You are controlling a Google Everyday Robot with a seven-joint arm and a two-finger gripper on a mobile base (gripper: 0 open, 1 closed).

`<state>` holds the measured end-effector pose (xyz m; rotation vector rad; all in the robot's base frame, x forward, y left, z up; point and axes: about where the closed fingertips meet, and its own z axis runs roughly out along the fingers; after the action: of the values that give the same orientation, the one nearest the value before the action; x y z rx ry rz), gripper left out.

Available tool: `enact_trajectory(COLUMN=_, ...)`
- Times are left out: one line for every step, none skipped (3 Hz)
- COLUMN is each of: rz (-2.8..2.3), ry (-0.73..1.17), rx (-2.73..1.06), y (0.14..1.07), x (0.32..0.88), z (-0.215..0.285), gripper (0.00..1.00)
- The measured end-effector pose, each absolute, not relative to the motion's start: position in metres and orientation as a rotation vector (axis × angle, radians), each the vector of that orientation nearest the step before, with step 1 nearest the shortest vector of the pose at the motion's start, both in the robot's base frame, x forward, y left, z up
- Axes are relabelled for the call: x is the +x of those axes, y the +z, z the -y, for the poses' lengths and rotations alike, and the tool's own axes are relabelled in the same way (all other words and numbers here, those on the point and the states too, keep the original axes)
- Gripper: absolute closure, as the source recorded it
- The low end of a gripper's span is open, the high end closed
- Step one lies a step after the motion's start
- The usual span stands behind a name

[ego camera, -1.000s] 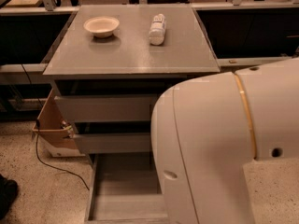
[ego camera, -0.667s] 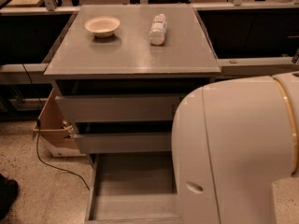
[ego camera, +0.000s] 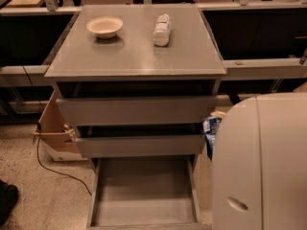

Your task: Pick pepsi can from bottom drawer and place on counter

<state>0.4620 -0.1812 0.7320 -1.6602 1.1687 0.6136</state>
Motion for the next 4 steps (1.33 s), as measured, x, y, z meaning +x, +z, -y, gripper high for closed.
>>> enact_trajectory(rz=-1.201, ry=0.429, rx=-1.667, y=0.761, x=0.494, z=0.194, gripper=1.0)
enact_trajectory(rz=-1.219, ry=0.301, rx=-1.672, y=0.791, x=0.535, z=0.195, gripper=1.0)
enact_trajectory(rz=-1.211, ry=0.253, rx=-1.669, y=0.815, x=0.574, z=0.188, gripper=1.0)
enact_trajectory(rz=-1.184, ry=0.255, rx=-1.653, y=0.83, x=0.606, z=0.183, gripper=1.0)
